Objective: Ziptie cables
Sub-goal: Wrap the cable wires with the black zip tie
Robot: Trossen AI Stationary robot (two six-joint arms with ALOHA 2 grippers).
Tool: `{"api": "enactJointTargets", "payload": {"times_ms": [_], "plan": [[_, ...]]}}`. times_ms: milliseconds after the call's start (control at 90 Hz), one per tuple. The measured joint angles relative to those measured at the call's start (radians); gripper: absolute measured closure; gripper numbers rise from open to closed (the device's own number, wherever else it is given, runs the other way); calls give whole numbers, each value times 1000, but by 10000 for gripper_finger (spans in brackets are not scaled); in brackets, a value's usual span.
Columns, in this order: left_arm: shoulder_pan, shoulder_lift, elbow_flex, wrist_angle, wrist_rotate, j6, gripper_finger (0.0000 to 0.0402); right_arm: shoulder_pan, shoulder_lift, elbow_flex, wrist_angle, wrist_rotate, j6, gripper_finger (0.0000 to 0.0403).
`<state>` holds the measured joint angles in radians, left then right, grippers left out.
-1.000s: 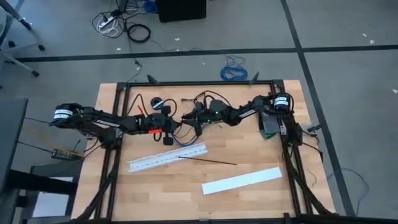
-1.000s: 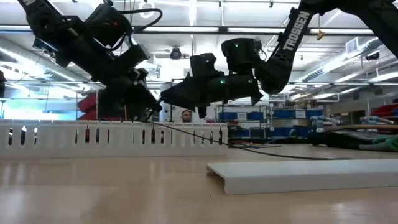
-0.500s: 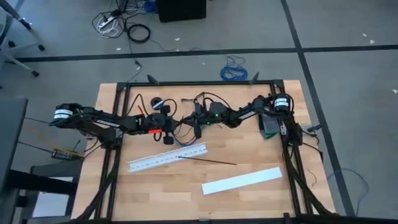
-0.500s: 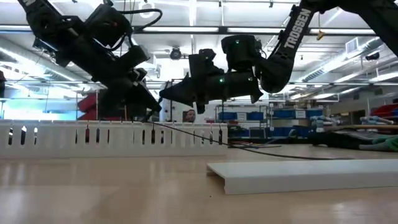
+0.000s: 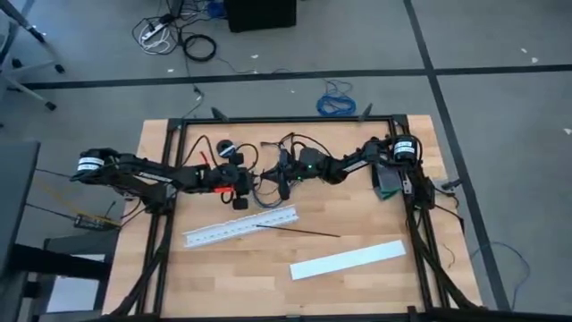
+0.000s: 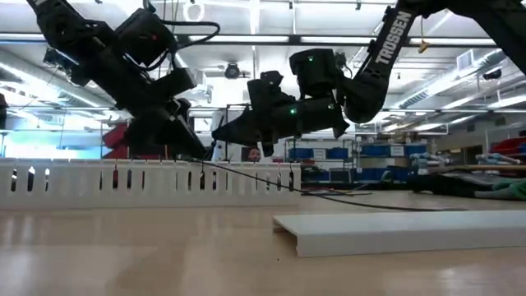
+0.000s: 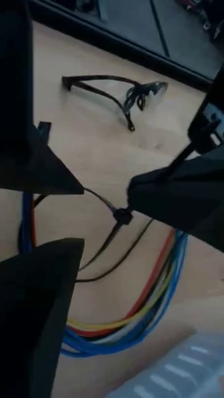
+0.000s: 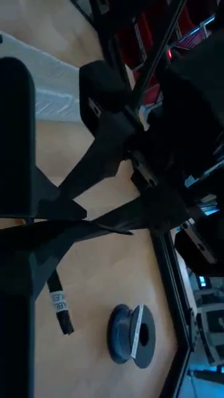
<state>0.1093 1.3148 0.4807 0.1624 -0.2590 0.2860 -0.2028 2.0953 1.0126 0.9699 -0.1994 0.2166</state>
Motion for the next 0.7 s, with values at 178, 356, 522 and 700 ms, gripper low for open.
{"api": "enactJointTargets", "payload": {"times_ms": [178,356,522,700], "plan": [[0,-10,25,-21,-17,23,280,0,0,0,0,-3,14,403],[0,-128,93,-161,-16,7,280,-1,0,0,2,-4,12,403],[18,-327,125,-204,41,-110,280,-2,0,0,2,-13,2,403],[94,-483,120,-250,-31,-445,280,-2,0,0,9,-13,-5,403]]}}
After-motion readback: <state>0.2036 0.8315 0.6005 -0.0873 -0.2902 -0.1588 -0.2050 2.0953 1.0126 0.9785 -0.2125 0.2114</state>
